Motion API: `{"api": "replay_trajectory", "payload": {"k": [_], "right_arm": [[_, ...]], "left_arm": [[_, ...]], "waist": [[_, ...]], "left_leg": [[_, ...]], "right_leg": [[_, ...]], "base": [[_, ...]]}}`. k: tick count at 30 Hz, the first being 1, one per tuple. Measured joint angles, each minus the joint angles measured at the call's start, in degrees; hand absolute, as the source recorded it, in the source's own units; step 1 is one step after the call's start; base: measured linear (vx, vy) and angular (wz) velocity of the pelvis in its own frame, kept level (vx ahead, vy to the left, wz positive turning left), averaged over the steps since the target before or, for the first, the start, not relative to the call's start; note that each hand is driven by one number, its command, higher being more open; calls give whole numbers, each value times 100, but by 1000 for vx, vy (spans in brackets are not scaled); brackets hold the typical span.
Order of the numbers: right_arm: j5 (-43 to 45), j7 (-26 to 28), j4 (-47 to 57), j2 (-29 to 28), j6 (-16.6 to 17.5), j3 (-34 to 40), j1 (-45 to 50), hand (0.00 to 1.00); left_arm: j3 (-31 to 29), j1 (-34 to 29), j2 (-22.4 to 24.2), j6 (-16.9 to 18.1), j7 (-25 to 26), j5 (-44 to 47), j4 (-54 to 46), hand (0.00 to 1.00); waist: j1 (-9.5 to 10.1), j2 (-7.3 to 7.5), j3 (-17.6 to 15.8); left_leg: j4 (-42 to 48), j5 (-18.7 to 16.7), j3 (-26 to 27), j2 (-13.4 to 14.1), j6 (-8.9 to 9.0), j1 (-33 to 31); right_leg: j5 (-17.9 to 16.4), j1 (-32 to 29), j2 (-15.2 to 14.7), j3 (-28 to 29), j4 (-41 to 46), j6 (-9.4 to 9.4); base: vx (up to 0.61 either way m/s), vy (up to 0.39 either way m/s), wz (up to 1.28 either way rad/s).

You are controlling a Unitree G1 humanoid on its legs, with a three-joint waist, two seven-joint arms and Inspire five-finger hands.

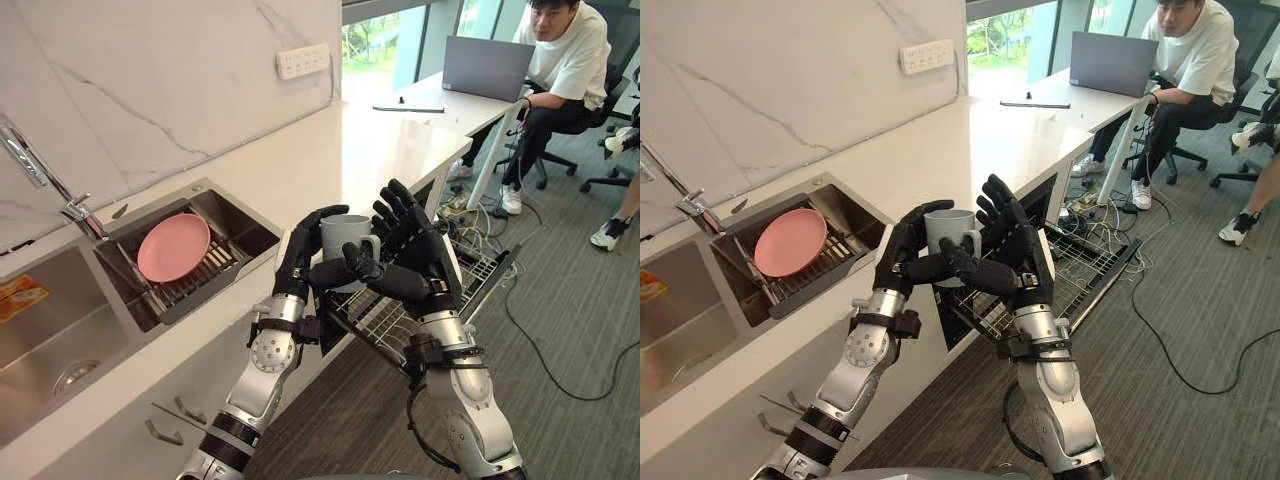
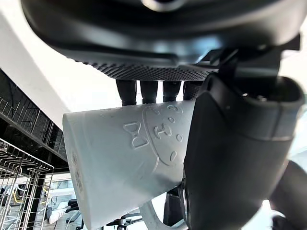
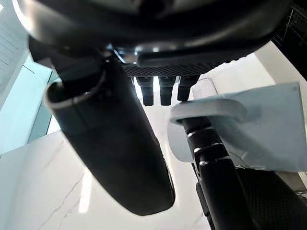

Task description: Walk over to the sink, pick up the cup, carry it to the dishwasher, place the cup inside the dishwasher, then close the dishwasher door

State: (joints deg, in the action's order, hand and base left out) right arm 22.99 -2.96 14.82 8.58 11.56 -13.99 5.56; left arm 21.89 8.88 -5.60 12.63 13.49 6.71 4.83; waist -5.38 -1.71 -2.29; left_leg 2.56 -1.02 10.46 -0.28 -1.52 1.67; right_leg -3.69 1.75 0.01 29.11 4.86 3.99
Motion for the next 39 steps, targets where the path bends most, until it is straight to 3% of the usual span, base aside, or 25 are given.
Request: {"api": "replay_trajectory", "payload": {"k": [17, 18, 28, 39], "right_arm": [[11, -456, -241, -39, 35, -106, -65, 90], [73, -475, -252, -39, 35, -106, -65, 30], [1150, -610, -319, 92, 201, -24, -66, 30], [1382, -524, -289, 109, 327, -33, -90, 30]], "left_arm": [[549, 88, 1, -80, 226, -228, -285, 30], [578, 88, 2, -98, 243, -234, -286, 30], [787, 241, 12, -235, 277, -803, -474, 30], [791, 348, -3, -247, 292, -1023, -526, 30]], "waist": [[141, 2, 49], [148, 4, 85], [163, 74, 178], [173, 157, 230]], "left_leg": [[-468, 357, -228, -83, -18, 46], [-477, 360, -229, -85, -18, 43], [-610, 450, -235, -96, -21, 18], [-621, 463, -282, -106, -28, -7]], "right_leg": [[2, -90, -45, -243, 9, 0], [2, -98, -48, -244, 8, 0], [2, -190, -48, -256, -3, 0], [2, -191, -65, -302, 1, -1]], "base": [[-15, -33, 7], [0, 0, 0], [-5, -7, 0], [-4, -14, 2]]}}
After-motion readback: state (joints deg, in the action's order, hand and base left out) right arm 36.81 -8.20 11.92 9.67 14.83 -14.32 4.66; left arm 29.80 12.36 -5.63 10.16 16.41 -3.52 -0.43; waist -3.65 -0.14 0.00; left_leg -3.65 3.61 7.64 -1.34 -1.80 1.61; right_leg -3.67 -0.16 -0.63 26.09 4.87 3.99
